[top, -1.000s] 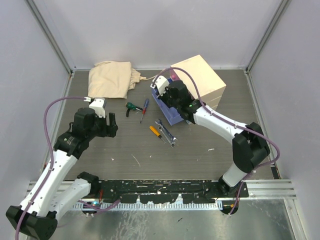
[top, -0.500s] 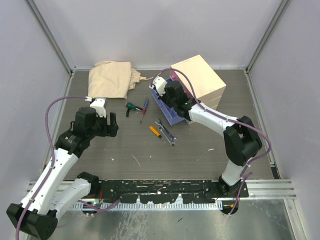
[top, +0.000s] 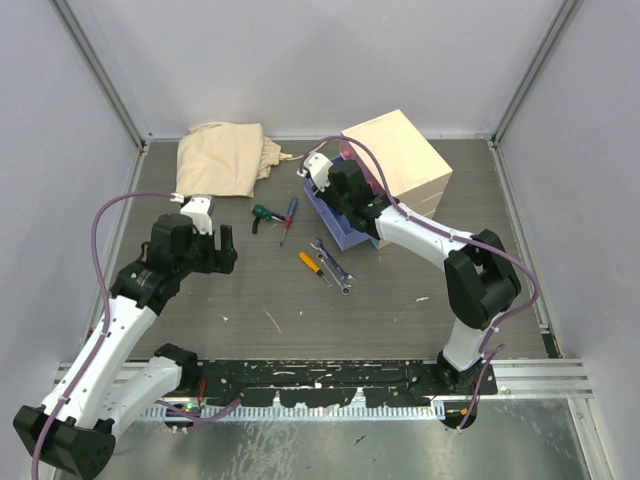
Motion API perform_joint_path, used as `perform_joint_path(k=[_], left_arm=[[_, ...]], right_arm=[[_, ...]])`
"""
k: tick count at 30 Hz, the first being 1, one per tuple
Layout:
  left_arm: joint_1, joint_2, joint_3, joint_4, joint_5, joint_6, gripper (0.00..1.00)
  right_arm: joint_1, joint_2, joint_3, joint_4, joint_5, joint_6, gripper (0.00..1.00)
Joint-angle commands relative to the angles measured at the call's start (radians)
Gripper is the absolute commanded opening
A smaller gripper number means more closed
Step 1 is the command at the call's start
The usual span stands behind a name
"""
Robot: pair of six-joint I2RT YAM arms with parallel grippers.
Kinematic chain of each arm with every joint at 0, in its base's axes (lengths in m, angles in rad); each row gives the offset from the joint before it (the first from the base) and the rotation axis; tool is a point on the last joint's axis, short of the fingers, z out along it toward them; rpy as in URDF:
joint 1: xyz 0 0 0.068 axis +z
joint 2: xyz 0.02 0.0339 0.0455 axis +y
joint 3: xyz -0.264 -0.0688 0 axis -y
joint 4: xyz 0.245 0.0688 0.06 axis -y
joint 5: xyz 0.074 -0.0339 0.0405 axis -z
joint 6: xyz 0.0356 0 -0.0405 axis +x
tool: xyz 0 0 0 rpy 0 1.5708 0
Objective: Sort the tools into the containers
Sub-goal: Place the pliers in the drawer.
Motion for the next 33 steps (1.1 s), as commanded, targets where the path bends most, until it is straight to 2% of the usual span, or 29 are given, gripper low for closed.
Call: perform_joint_path(k=[1, 10, 18, 25, 27, 33], left_arm=[[0.004, -0.002, 0.005, 0.046, -0.007, -0.007, 0.81], [0.003, 0.009, 0.003, 0.052, -0.008, -0.023, 0.82], [0.004, 0.082, 0.045, 0.04, 0.015, -0.033, 0.82], [0.004, 0.2, 0.133, 0.065, -0.07, -0.129, 0.82], [0.004, 0.242, 0.14, 0.093, -0.097, -0.182, 0.82], [0.004, 0.416, 0.169, 0.184, -0.093, -0.219, 0.75]], right_arm=[[-0.004, -0.076, 0.053, 0.049, -0.039, 0.02, 0.39], [-0.004, -0.177, 0.044, 0.039, -0.033, 0.081, 0.42], [-0.004, -0.352, -0.009, -0.014, -0.053, 0.262, 0.43], [-0.004, -0.541, -0.153, -0.105, -0.126, 0.393, 0.48], [-0.004, -0.599, -0.213, -0.115, -0.157, 0.426, 0.52], [-0.005, -0.765, -0.377, -0.119, -0.189, 0.512, 0.54]])
